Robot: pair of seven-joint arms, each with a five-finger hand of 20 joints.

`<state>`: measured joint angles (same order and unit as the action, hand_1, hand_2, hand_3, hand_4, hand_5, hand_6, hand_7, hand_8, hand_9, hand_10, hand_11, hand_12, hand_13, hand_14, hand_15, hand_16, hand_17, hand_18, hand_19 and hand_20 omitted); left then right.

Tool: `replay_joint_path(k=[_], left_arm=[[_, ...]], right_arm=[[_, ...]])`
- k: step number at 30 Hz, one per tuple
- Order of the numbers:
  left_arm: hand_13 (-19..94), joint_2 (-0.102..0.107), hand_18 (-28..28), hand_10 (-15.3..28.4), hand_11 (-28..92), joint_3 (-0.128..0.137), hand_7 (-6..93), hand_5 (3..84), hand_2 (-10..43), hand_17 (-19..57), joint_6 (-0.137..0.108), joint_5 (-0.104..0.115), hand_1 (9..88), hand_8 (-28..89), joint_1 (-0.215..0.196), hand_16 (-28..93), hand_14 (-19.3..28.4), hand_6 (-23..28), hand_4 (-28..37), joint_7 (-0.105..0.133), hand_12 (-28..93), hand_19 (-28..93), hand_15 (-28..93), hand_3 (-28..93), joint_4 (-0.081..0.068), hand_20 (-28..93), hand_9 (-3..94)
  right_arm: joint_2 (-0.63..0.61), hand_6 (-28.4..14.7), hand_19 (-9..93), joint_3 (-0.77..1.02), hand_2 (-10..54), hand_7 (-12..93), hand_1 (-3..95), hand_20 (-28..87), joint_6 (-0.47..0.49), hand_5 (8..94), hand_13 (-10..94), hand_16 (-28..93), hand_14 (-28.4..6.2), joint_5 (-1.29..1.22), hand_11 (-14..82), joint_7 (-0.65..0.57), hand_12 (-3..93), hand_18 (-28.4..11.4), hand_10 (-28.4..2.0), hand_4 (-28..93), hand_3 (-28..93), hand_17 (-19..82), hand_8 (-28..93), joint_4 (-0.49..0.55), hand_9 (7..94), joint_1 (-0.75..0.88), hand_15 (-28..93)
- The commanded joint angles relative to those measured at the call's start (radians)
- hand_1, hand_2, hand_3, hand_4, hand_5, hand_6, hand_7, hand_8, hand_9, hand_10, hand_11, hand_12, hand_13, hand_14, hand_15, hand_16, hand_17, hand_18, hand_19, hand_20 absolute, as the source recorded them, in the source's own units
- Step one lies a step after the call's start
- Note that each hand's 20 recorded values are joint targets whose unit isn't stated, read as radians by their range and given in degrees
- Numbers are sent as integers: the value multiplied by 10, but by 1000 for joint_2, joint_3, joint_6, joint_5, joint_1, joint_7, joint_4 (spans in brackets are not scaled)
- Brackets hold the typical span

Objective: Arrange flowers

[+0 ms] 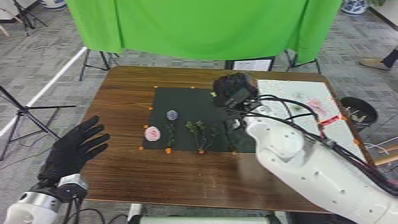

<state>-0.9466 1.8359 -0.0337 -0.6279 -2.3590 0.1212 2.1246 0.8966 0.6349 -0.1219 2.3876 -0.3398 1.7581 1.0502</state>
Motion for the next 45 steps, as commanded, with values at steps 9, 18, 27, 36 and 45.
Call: replay_joint_path(k=[9,18,27,36,45], left_arm=[[181,3,204,119,201,-9,194,282,-4,-97,8,3,253,-109,1,-8,165,45,-283,-12,170,399,335,707,-6,107,241],[180,4,204,120,202,-15,194,281,-4,-97,9,3,253,-110,11,-8,165,45,-283,-15,172,399,335,708,-11,107,241],[178,3,203,119,200,-17,195,278,-3,-99,6,3,252,-109,12,-8,165,45,-283,-13,172,399,337,708,-11,108,238],[177,3,203,119,200,-18,194,278,-3,-99,6,2,253,-109,15,-9,165,45,-283,-10,173,400,337,707,-13,108,239],[177,5,203,118,199,-19,198,277,-7,-99,11,1,259,-110,19,-8,165,44,-283,-16,172,399,337,707,-17,108,237]], right_arm=[[128,40,797,-109,-93,418,445,472,79,740,774,329,-35,32,158,41,341,-187,-54,-282,858,308,-2,-78,900,-75,648],[163,41,796,-142,-92,418,444,474,100,739,774,327,-35,64,156,47,340,-187,-53,-283,857,308,-5,-121,899,-82,650],[180,42,794,-145,-94,417,441,476,115,731,767,328,-34,87,149,37,341,-187,-53,-283,850,303,-8,-146,891,-81,654],[202,38,792,-153,-95,418,423,479,117,706,752,331,-35,102,149,10,334,-186,-53,-283,836,296,-8,-179,870,-94,663],[206,35,785,-135,-95,423,387,488,139,683,737,331,-32,97,197,10,286,-187,-59,-283,793,288,-15,-181,836,-85,671]])
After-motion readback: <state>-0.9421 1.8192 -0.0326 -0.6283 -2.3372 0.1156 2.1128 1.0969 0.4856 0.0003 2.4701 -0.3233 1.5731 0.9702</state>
